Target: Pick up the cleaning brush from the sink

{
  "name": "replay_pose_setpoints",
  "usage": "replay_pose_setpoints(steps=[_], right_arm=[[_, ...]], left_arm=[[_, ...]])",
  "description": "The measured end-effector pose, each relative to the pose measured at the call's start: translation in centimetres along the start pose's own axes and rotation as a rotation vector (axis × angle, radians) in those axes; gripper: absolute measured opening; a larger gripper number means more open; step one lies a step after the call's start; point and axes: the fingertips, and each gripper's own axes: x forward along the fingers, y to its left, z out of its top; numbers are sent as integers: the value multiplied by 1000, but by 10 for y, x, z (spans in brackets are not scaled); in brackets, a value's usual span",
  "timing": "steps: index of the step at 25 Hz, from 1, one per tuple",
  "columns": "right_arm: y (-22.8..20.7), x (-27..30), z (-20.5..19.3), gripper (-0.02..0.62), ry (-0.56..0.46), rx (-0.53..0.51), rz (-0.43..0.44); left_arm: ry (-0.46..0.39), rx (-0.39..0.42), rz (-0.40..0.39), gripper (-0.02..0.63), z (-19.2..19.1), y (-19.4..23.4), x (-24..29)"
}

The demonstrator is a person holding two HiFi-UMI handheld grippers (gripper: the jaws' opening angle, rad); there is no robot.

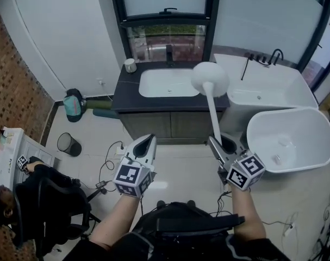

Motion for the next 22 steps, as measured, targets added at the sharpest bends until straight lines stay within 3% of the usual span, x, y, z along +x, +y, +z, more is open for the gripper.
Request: replay_pose_setpoints(steps=[15, 22], right_arm=[[1, -6, -7, 61, 1, 26, -8], [5, -12, -8, 61, 10, 9, -9]], left_arm=[[-21, 63, -53, -14, 2, -22, -6], [-16, 52, -46, -14, -3, -27, -11]])
